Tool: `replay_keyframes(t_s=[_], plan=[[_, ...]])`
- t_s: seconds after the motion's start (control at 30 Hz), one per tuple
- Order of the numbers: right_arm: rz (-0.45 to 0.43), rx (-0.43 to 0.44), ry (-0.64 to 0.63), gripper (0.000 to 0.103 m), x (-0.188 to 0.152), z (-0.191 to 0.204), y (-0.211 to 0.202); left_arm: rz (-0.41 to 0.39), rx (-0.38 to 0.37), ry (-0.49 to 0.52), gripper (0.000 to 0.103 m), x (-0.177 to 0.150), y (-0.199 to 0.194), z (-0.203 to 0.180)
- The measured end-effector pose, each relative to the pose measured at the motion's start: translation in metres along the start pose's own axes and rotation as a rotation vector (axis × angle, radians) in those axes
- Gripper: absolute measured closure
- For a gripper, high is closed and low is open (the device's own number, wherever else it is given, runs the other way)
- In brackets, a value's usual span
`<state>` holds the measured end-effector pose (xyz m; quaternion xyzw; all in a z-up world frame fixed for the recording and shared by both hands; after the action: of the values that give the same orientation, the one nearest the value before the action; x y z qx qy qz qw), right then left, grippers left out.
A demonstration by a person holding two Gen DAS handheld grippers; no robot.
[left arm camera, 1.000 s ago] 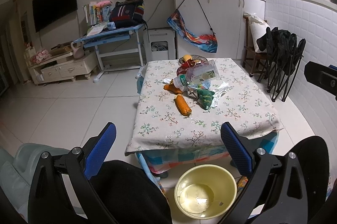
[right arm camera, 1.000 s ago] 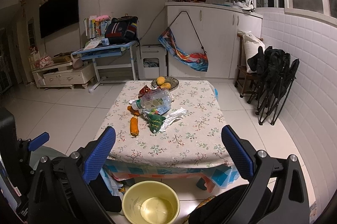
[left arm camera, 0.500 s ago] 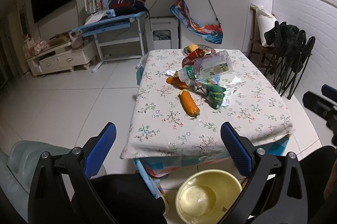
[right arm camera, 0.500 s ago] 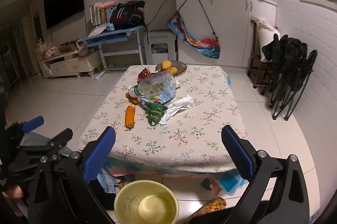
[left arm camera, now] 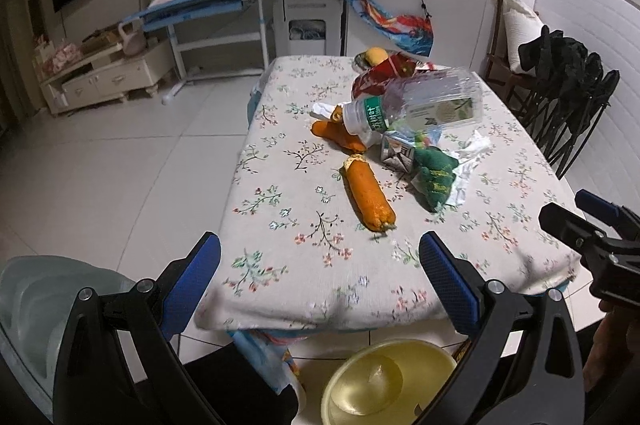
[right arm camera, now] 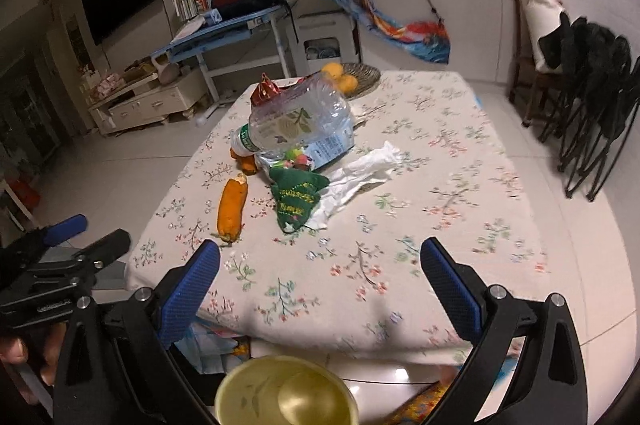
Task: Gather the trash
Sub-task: 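Grasp the white tissue with the right tool while the left tool grasps the orange piece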
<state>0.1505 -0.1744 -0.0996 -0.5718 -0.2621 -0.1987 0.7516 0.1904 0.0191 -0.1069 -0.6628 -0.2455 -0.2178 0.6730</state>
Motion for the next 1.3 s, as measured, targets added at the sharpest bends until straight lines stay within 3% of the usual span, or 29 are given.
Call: replay_keyframes(t_s=[0.23, 0.33, 0.43, 0.83, 1.0, 1.07, 1.13, 1.23, 1.3], plan=[[0.052, -0.016, 0.071, 0.009, 0.032, -0.033, 0.039, 0.054, 0.003, -0.022, 0.007, 0.017, 0.041, -0.006], [0.075, -0.015, 0.106, 0.023, 0.044, -0.044, 0.057, 0.069, -0.003, -0.007, 0.007, 0.023, 0.054, -0.015], [0.091, 0.0, 0.165, 0.025, 0.053, -0.057, 0.075, 0.081, -0.005, 0.013, 0.007, 0.026, 0.067, -0.027], [0.145, 0.023, 0.253, 0.039, 0.054, -0.06, 0.118, 0.115, -0.014, -0.016, 0.007, 0.036, 0.105, -0.037], [0.146, 0.059, 0.27, 0.067, 0.055, -0.065, 0.12, 0.124, -0.021, -0.017, 0.007, 0.039, 0.115, -0.04], [0.154, 0.094, 0.286, 0.083, 0.053, -0.068, 0.121, 0.132, -0.029, -0.019, 0.007, 0.039, 0.118, -0.039], [0.158, 0.132, 0.313, 0.088, 0.05, -0.071, 0.121, 0.138, -0.036, -0.018, 0.007, 0.039, 0.121, -0.04], [0.143, 0.17, 0.345, 0.091, 0.047, -0.077, 0.115, 0.137, -0.043, -0.013, 0.017, 0.039, 0.126, -0.041], [0.111, 0.17, 0.349, 0.092, 0.046, -0.079, 0.104, 0.144, -0.067, -0.017, 0.032, 0.039, 0.129, -0.04]])
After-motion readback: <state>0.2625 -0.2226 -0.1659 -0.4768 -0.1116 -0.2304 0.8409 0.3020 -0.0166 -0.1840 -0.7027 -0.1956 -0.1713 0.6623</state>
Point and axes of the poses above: each gripper's, at about its wrist camera, not at the fingertips, and y roughly the way its jaws point, z to its left, x to its top, the point moved 4 cm from there along y, roughly the way its jaws point, and after that the axes turned 4 degrees about z, right-handed, at the moved point
